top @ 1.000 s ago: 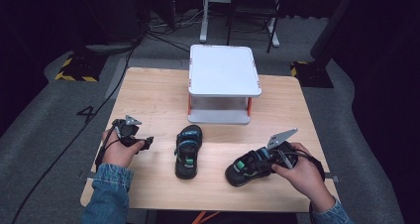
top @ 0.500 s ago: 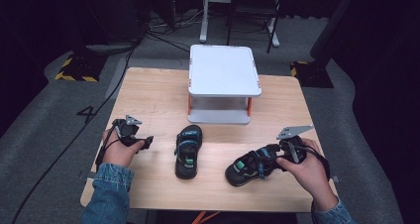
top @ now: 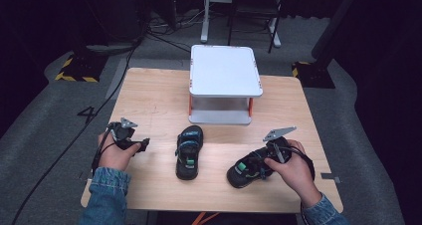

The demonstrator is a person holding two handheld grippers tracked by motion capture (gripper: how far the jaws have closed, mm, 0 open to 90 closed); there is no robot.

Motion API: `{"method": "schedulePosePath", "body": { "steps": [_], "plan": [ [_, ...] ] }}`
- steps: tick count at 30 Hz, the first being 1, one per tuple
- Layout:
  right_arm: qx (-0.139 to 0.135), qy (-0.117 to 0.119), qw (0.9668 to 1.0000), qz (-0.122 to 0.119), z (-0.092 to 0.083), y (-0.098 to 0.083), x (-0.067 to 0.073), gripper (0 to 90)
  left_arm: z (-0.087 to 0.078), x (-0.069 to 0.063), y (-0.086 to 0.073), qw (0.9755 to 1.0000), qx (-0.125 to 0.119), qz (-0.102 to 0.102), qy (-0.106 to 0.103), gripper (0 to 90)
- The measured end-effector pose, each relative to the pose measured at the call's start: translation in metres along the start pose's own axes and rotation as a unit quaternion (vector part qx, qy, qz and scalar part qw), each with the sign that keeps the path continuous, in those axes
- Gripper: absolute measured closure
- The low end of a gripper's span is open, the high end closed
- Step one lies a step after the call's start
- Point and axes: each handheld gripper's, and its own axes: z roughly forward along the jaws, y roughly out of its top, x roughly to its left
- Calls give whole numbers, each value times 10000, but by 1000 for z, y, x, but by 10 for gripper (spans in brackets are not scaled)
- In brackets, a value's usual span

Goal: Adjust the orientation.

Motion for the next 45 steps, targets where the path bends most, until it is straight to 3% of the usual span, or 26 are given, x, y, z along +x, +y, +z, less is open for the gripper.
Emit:
{"method": "schedulePosePath", "body": {
  "steps": [8, 10, 13, 15, 18, 20, 22, 24, 25, 26, 30, 34, 36, 37, 41, 45],
  "plan": [
    [-193, 297, 9978, -563, 7, 22, -1, 677, -14, 2, -14, 9998, -151, -96, 18, 277],
    [-216, 430, 9952, -852, 15, 35, 0, 677, -23, 5, -24, 9995, -247, -189, 111, 279],
    [-265, 488, 9932, -1018, 22, 44, 3, 677, -30, 8, -31, 9990, -302, -256, 195, 279],
    [-304, 617, 9896, -1260, 33, 58, 9, 677, -36, 10, -37, 9987, -305, -319, 252, 280],
    [-265, 665, 9873, -1416, 39, 68, 13, 677, -43, 14, -45, 9980, -335, -413, 343, 280],
    [-245, 924, 9827, -1588, 49, 81, 21, 678, -45, 15, -49, 9977, -330, -456, 366, 280],
    [-209, 1040, 9784, -1777, 58, 89, 28, 678, -45, 15, -50, 9979, -313, -434, 366, 280],
    [-209, 1115, 9765, -1834, 62, 93, 31, 678, -45, 15, -50, 9979, -314, -428, 358, 280],
    [-234, 1213, 9726, -1969, 69, 100, 37, 678, -44, 14, -50, 9978, -332, -458, 354, 280],
    [-234, 1213, 9726, -1969, 69, 100, 37, 678, -44, 14, -49, 9979, -338, -438, 346, 280],
    [-290, 1238, 9675, -2186, 79, 112, 50, 677, -38, 13, -43, 9982, -350, -387, 291, 280],
    [-338, 1171, 9664, -2265, 81, 114, 53, 673, -34, 12, -39, 9987, -326, -325, 220, 280],
    [-324, 945, 9658, -2393, 83, 110, 52, 663, -30, 10, -35, 9988, -344, -297, 186, 280],
    [-324, 945, 9658, -2393, 83, 110, 52, 663, -30, 10, -35, 9988, -344, -297, 186, 279],
    [-335, 901, 9725, -2122, 78, 100, 43, 663, -25, 8, -27, 9990, -360, -223, 134, 280],
    [-415, 831, 9730, -2112, 75, 96, 44, 632, -20, 5, -22, 9993, -336, -167, 83, 279]
  ]
}}
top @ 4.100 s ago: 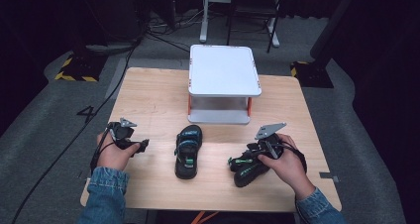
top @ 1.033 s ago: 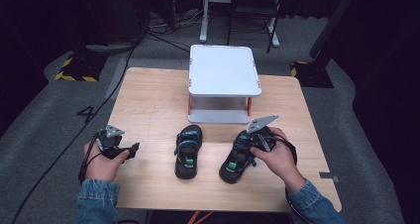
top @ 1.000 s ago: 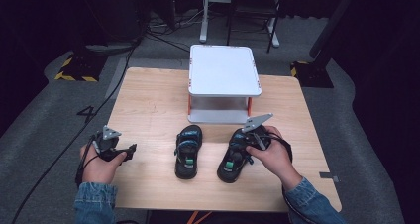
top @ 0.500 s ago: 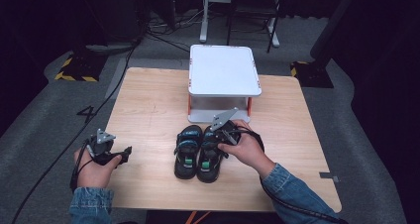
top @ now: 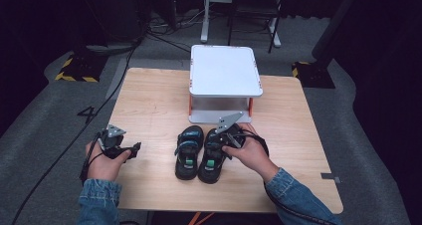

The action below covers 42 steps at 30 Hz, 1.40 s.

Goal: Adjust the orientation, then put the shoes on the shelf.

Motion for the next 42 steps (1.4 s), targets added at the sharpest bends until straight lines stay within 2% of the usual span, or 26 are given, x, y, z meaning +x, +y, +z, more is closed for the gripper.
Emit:
{"method": "schedulePosePath", "body": {
  "steps": [2, 6, 7, 8, 9, 10, 11, 12, 15, 16, 17, 18, 19, 20, 21, 22, 26, 27, 28, 31, 32, 37, 38, 40, 41, 42],
  "plan": [
    [-218, -12, 9997, 55, -6, 0, 5, 571, 3, -1, 4, 10000, -22, 43, -11, 279],
    [-408, -66, 9991, 136, -17, 1, 11, 525, 6, -2, 9, 10000, -50, 76, -13, 278],
    [-596, -24, 9978, 279, -24, 0, 15, 522, 7, -3, 11, 9999, -69, 64, -39, 278],
    [-596, -24, 9978, 279, -24, 0, 15, 522, 7, -3, 11, 9999, -69, 64, -39, 278],
    [-707, 22, 9967, 404, -27, -1, 16, 522, 8, -3, 13, 9999, -89, 97, -44, 278],
    [-917, 56, 9938, 622, -32, -3, 18, 505, 8, -2, 14, 9999, -101, 103, -89, 278],
    [-917, 56, 9938, 622, -32, -3, 18, 505, 8, -1, 16, 9998, -147, 31, -159, 278],
    [-1004, 111, 9914, 837, -34, -6, 20, 479, 4, 4, 22, 9993, -289, -81, -233, 277],
    [-958, 7, 9908, 960, -36, -10, 21, 458, -2, 10, 29, 9986, -476, -136, -199, 278],
    [-893, -130, 9901, 1074, -37, -14, 22, 446, -6, 12, 33, 9983, -544, -124, -153, 278],
    [-893, -130, 9901, 1074, -37, -14, 22, 446, -8, 13, 36, 9979, -626, -123, -141, 278],
    [-761, -343, 9899, 1145, -37, -17, 23, 411, -10, 14, 38, 9975, -684, -103, -131, 277],
    [-761, -343, 9899, 1145, -37, -17, 23, 411, -9, 15, 40, 9970, -748, -114, -145, 277],
    [-740, -433, 9867, 1383, -36, -17, 25, 356, -7, 16, 40, 9968, -766, -131, -160, 275],
    [-740, -433, 9867, 1383, -36, -17, 25, 356, -7, 16, 40, 9968, -766, -131, -160, 275],
    [-761, -425, 9850, 1491, -35, -17, 27, 355, -6, 16, 40, 9970, -754, -121, -134, 275],
    [-768, -249, 9786, 1893, -30, -13, 39, 362, 3, 16, 40, 9974, -683, -121, -174, 275],
    [-723, -211, 9772, 1985, -29, -12, 43, 402, 5, 15, 41, 9975, -667, -114, -226, 275],
    [-529, -34, 9774, 2047, -26, -10, 46, 489, 7, 14, 42, 9974, -662, -101, -250, 275],
    [-487, 81, 9767, 2089, -22, -8, 48, 488, 13, 11, 47, 9970, -683, -64, -354, 274],
    [-429, 86, 9772, 2076, -18, -6, 50, 474, 15, 8, 50, 9974, -629, 10, -349, 273],
    [-378, 162, 9752, 2175, -10, -6, 50, 485, 16, 4, 51, 9974, -615, 48, -372, 273],
    [-485, 338, 9723, 2262, -4, -7, 50, 473, 16, 4, 51, 9974, -618, 65, -375, 273],
    [-468, 373, 9721, 2269, -2, -7, 50, 462, 14, 4, 50, 9973, -612, 63, -390, 273],
    [-455, 324, 9735, 2217, -1, -7, 50, 454, 13, 3, 49, 9973, -620, 72, -395, 273],
    [-276, 354, 9700, 2389, 1, -8, 51, 455, 12, 2, 48, 9972, -626, 102, -394, 273]
  ]
}}
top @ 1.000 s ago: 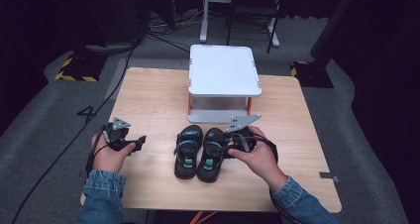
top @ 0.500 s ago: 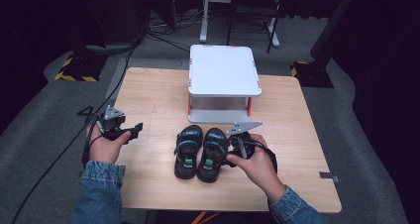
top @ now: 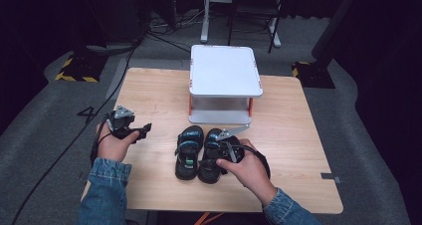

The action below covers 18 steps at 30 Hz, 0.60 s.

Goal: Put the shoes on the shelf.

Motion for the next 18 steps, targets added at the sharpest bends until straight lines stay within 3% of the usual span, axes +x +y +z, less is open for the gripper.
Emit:
{"method": "schedulePosePath", "body": {
  "steps": [5, 9, 11, 18],
  "plan": [
    [21, 75, 10000, 30, 3, 2, -1, 426, -4, 1, -5, 10000, 22, -30, 38, 275],
    [34, -96, 9991, 404, 9, 3, -3, 415, -10, 3, -11, 9999, 1, -86, 76, 275],
    [24, -131, 9988, 466, 11, 4, -4, 403, -11, 4, -12, 9999, 39, -76, 96, 275],
    [-5, -329, 9936, 1077, 22, 17, -3, 399, -17, 7, -21, 9997, 94, -105, 202, 275]
  ]
}}
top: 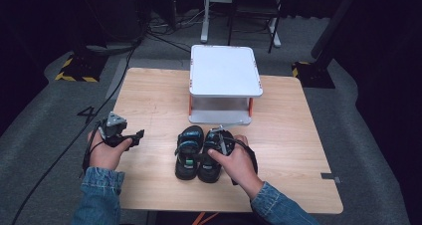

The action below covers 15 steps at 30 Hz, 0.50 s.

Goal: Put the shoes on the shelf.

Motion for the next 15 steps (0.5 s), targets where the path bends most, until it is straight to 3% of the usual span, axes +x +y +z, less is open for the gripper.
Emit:
{"method": "schedulePosePath", "body": {
  "steps": [3, 6, 10, 14, 15],
  "plan": [
    [-21, -11, 10000, 39, 5, 2, 2, 390, -2, 0, -1, 10000, -10, -32, 25, 275],
    [-79, -196, 9998, -54, 12, 1, 9, 371, -2, 1, -3, 10000, -1, -43, 44, 275],
    [-88, -137, 9999, 56, 13, 2, 7, 373, -1, 0, -4, 10000, 39, -51, 37, 275],
    [-46, 4, 9994, 344, 10, 5, -2, 460, 1, -1, -3, 10000, 65, -1, 11, 274],
    [-40, -151, 9997, 160, 11, 4, 1, 477, 2, -2, -3, 10000, 67, -10, 20, 274]
  ]
}}
